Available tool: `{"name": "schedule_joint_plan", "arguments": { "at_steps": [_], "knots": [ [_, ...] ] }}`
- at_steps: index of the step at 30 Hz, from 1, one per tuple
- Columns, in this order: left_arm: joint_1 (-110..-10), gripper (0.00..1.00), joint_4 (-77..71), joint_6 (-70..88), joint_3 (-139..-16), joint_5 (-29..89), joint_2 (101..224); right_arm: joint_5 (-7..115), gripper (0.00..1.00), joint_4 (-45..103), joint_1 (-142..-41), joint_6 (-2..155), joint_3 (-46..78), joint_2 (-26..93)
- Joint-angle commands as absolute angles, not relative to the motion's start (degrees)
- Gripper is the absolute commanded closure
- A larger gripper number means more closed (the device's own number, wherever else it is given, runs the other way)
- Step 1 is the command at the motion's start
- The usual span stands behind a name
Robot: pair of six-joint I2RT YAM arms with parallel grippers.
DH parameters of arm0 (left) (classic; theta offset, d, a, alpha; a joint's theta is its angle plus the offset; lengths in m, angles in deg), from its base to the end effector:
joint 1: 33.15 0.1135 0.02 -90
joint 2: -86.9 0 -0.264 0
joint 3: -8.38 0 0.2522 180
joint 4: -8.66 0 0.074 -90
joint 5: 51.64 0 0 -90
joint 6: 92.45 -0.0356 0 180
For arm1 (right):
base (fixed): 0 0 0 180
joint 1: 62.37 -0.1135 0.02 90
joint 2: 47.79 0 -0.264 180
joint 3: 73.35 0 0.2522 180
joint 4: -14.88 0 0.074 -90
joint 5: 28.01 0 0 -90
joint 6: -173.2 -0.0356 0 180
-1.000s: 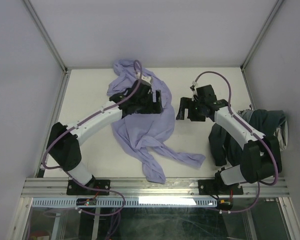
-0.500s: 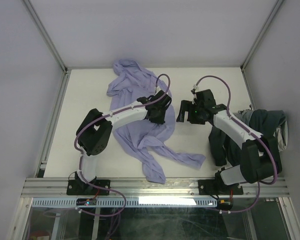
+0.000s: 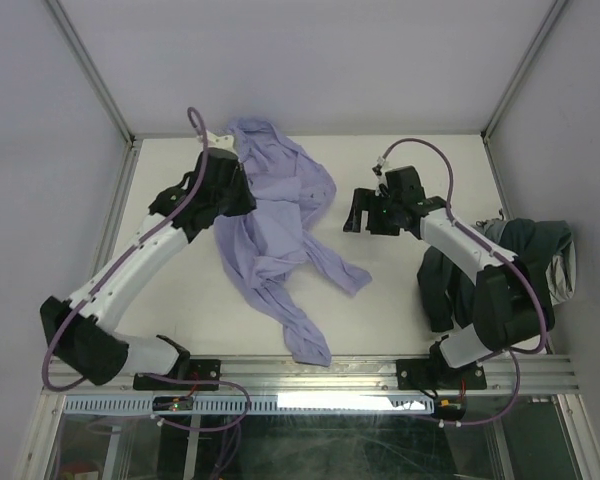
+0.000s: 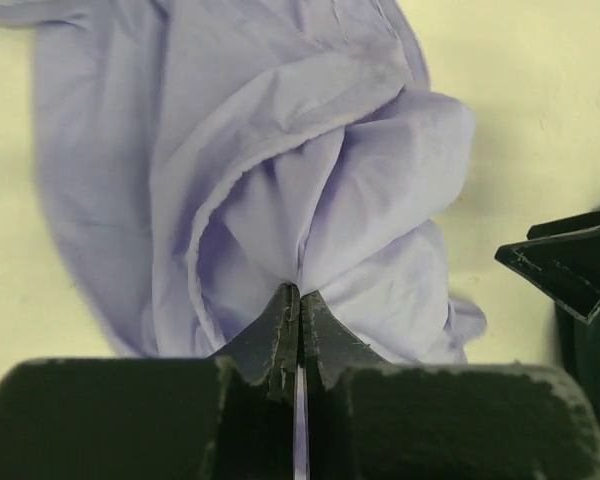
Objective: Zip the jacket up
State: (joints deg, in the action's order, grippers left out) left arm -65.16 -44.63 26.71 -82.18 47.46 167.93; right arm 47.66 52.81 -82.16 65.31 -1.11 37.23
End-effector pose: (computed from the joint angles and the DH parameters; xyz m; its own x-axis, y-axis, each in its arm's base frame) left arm 0.2628 -0.1576 0.3405 -0.7200 -0.1173 -0.6840 0.0867 0.9627 -0.2564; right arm 0.2903 0.1138 0.2367 -0.8391 0.0144 -0.5438 -0.2288 0.8976 0.3768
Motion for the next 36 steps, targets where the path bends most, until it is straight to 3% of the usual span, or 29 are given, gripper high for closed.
{"name": "schedule_joint_plan", "arguments": {
  "at_steps": [1, 9, 15, 25, 31, 33, 36],
  "knots": [
    [-63.1, 1.0, -50.4, 26.8, -76.5, 53.5, 159.1, 44.5, 0.18, 49.3, -84.3, 65.9, 3.7, 40.5],
    [-61.8, 1.0, -47.8, 32.5, -63.8, 52.5, 148.1, 41.3, 0.19, 44.2, -87.4, 61.4, 10.7, 49.7],
    [-61.8, 1.0, -45.5, 34.1, -62.1, 51.7, 146.9, 39.5, 0.2, 37.0, -90.4, 52.5, 15.8, 59.1],
    [-61.7, 1.0, -44.0, 34.6, -60.9, 51.9, 147.7, 36.6, 0.24, 25.5, -91.1, 40.5, 12.9, 66.2],
    [-61.3, 1.0, -43.0, 33.6, -61.2, 53.1, 149.7, 34.8, 0.51, 21.1, -91.0, 39.1, 13.0, 68.7],
    [-61.0, 1.0, -42.3, 33.2, -61.4, 52.9, 150.5, 35.6, 0.67, 22.3, -90.4, 41.7, 14.0, 68.7],
    [-60.5, 1.0, -41.0, 32.5, -61.7, 52.1, 151.5, 36.7, 1.0, 26.4, -87.6, 45.0, 16.2, 67.4]
  ]
}}
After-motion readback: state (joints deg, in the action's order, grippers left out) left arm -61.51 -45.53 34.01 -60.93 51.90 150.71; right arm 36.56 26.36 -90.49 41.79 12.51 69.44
